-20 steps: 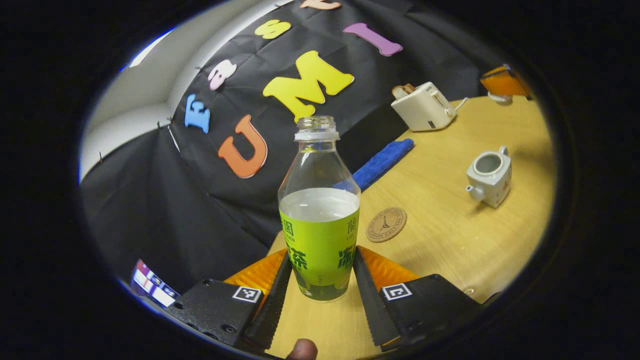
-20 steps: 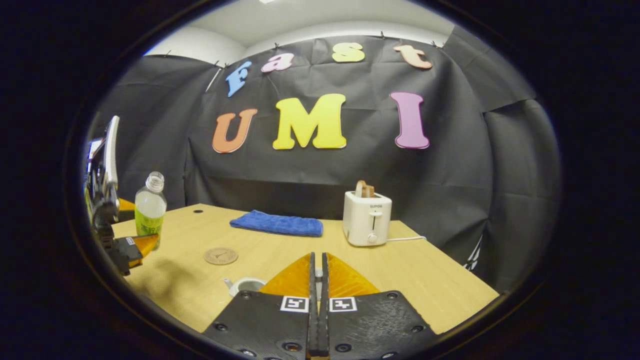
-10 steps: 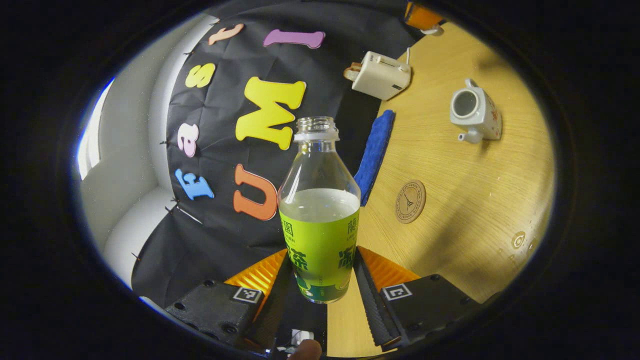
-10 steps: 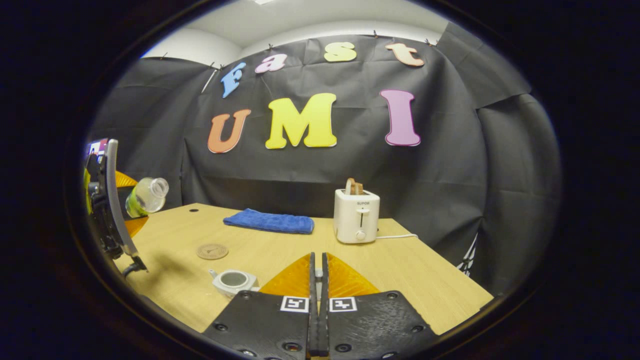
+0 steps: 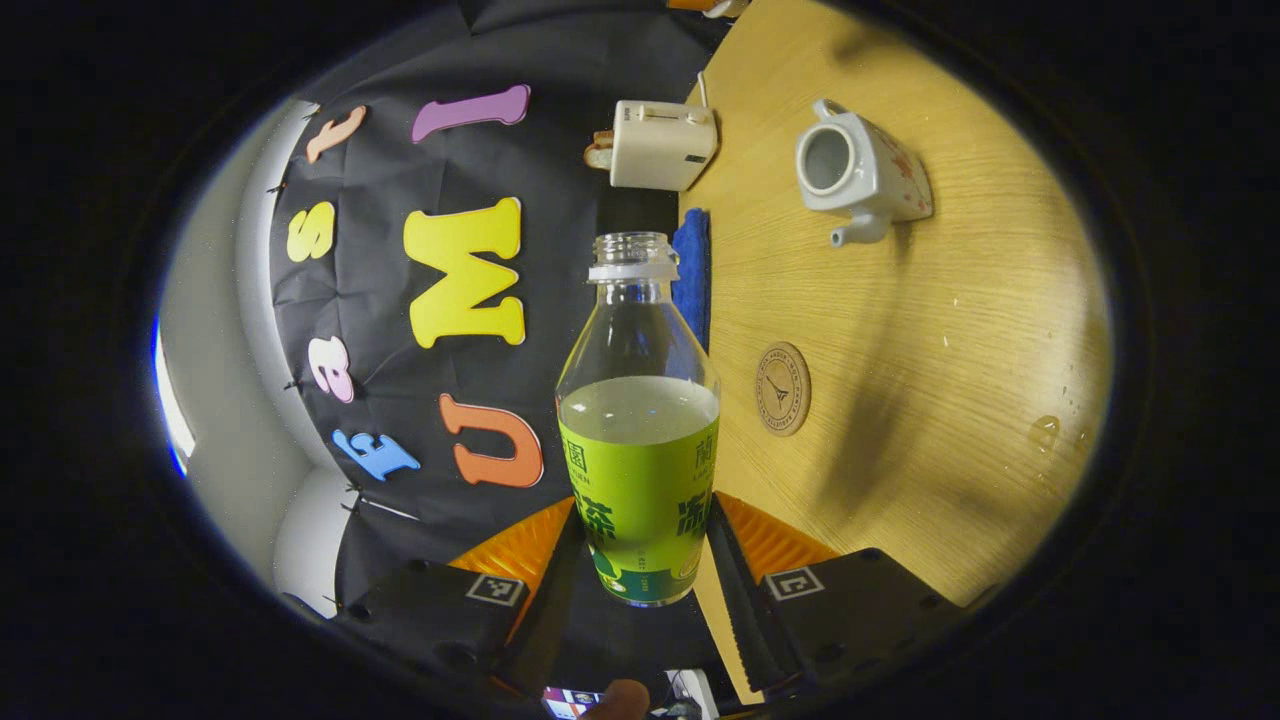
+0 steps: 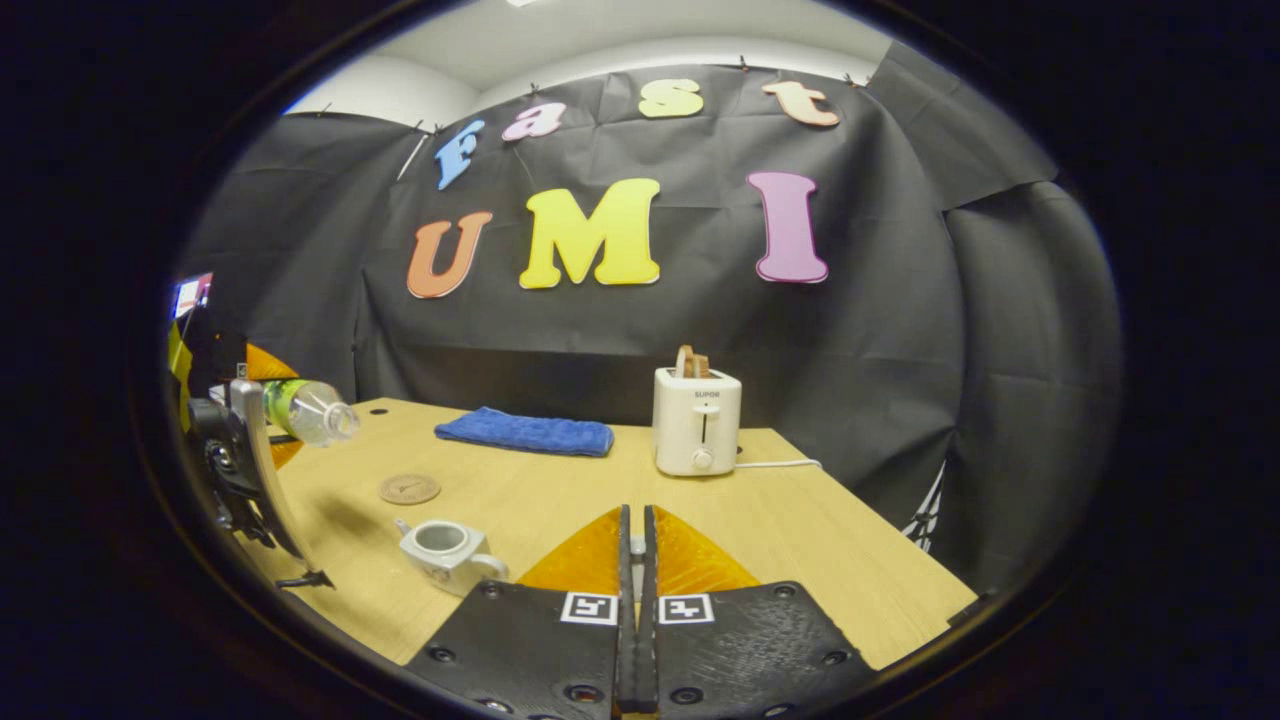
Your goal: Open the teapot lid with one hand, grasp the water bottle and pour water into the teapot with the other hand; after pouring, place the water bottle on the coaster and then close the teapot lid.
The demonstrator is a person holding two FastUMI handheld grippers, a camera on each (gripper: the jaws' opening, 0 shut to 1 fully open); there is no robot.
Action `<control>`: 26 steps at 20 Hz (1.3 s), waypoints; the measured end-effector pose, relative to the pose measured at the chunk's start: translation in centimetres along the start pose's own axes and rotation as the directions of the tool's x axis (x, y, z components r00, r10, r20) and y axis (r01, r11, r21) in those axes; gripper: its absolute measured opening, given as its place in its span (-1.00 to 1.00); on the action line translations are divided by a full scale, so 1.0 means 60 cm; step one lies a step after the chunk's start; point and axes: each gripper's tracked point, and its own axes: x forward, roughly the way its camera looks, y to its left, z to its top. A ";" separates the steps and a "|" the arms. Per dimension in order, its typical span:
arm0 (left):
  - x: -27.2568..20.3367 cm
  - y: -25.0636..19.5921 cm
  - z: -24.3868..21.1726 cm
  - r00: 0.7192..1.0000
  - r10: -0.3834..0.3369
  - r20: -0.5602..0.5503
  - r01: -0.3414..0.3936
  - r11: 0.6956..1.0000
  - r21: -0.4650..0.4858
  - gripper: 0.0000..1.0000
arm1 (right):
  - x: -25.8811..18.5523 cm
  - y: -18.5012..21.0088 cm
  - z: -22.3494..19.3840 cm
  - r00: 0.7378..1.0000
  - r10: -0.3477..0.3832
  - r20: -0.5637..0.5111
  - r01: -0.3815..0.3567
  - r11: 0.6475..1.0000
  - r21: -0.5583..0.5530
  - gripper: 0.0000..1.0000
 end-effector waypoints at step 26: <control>0.012 0.002 0.100 0.999 -0.018 0.036 0.002 0.915 0.404 0.44 | 0.006 -0.036 -0.033 0.999 -0.009 -0.031 0.010 1.000 0.024 -1.00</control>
